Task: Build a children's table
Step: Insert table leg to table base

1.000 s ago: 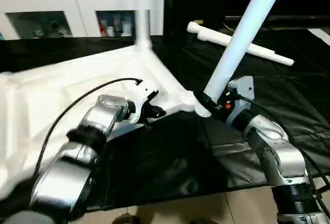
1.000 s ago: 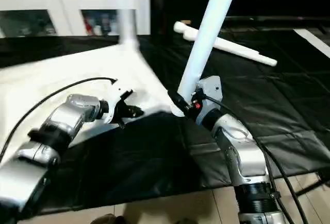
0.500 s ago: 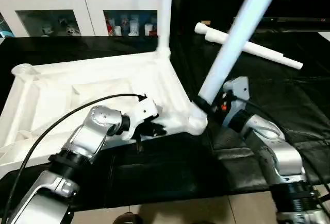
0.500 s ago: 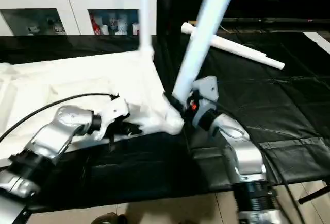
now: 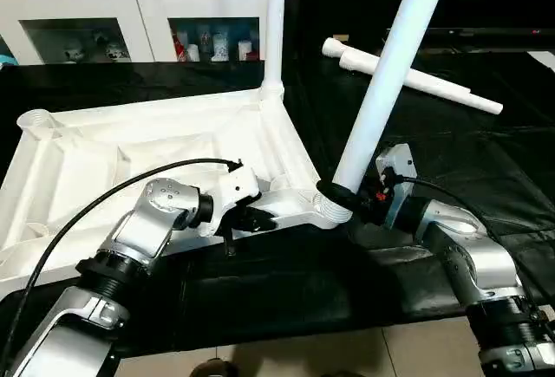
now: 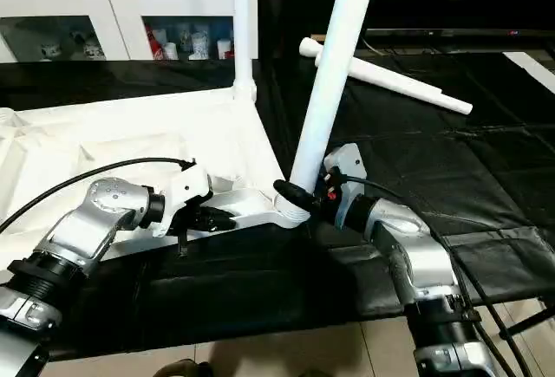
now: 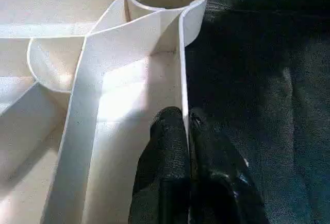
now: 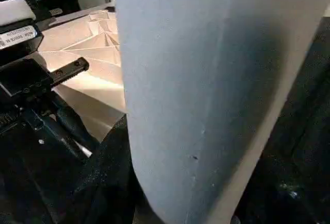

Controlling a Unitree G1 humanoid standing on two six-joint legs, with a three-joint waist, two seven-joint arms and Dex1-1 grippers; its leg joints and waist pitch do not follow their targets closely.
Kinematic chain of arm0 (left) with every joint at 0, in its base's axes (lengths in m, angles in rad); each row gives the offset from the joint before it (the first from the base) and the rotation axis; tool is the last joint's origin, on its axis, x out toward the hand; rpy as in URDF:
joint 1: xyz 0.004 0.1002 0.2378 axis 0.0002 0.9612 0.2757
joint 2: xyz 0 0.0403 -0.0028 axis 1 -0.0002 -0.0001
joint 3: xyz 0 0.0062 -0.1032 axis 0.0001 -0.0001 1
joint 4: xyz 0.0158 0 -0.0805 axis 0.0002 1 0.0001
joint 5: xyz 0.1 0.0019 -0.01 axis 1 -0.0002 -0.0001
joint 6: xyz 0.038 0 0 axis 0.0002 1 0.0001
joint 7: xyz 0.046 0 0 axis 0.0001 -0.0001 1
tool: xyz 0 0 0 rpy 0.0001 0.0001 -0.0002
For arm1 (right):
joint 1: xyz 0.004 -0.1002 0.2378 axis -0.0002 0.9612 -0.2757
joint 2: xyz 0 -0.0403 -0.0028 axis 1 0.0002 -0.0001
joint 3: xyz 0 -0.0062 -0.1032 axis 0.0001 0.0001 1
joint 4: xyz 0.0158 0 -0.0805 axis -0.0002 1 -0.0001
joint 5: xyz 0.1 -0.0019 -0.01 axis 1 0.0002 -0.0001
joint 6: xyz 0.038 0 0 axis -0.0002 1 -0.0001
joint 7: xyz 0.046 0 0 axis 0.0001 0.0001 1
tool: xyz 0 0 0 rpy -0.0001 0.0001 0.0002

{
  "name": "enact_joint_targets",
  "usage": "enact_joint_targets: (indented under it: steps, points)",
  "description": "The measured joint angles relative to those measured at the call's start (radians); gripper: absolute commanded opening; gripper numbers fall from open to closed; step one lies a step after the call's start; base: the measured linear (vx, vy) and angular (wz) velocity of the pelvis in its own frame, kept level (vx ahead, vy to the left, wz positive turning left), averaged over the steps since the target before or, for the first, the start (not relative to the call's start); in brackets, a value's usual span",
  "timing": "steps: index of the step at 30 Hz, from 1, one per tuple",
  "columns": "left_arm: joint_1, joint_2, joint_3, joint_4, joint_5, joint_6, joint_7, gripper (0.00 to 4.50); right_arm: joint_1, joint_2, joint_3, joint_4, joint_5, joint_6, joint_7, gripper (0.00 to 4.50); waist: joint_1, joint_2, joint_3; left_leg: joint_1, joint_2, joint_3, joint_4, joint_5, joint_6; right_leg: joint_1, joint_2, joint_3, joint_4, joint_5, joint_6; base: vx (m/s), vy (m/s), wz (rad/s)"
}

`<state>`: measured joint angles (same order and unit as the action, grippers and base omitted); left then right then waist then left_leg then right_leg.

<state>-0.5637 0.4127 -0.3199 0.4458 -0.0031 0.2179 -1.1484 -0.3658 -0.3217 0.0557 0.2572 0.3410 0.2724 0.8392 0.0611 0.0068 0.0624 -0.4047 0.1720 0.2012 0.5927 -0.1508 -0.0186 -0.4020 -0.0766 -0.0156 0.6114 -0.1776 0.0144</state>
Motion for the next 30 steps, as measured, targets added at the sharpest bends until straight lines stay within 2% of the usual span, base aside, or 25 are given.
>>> enact_joint_targets:
  steps: [13, 22, 30]
  points:
    - [-0.006, 0.008, -0.002, 0.020, -0.002, -0.024, -0.025, 0.00, -0.079, 0.006, 0.031, 0.131, -0.006, -0.043, 0.099, 1.95, 0.001, 0.000, 0.000, 0.000, 0.000, 0.000, 0.000, 0.000, 0.000, 0.001, 0.000, 0.000, 0.000, 0.000, -0.001, 0.000, 0.000, 0.00]
    - [-0.018, 0.009, -0.004, 0.038, -0.002, -0.026, -0.034, 0.00, -0.163, 0.007, 0.053, 0.268, -0.060, -0.109, 0.130, 1.95, 0.001, -0.001, 0.000, 0.001, 0.000, 0.000, 0.000, 0.000, 0.000, 0.001, 0.000, 0.000, 0.000, 0.001, -0.002, 0.000, 0.000, 0.00]
    - [-0.019, 0.011, -0.004, 0.039, -0.002, -0.024, -0.038, 0.00, -0.172, 0.007, 0.052, 0.294, -0.064, -0.126, 0.164, 1.95, 0.001, -0.001, -0.001, 0.001, 0.000, 0.000, 0.000, 0.000, 0.000, 0.001, 0.000, 0.000, 0.000, 0.001, -0.002, 0.000, 0.000, 0.00]
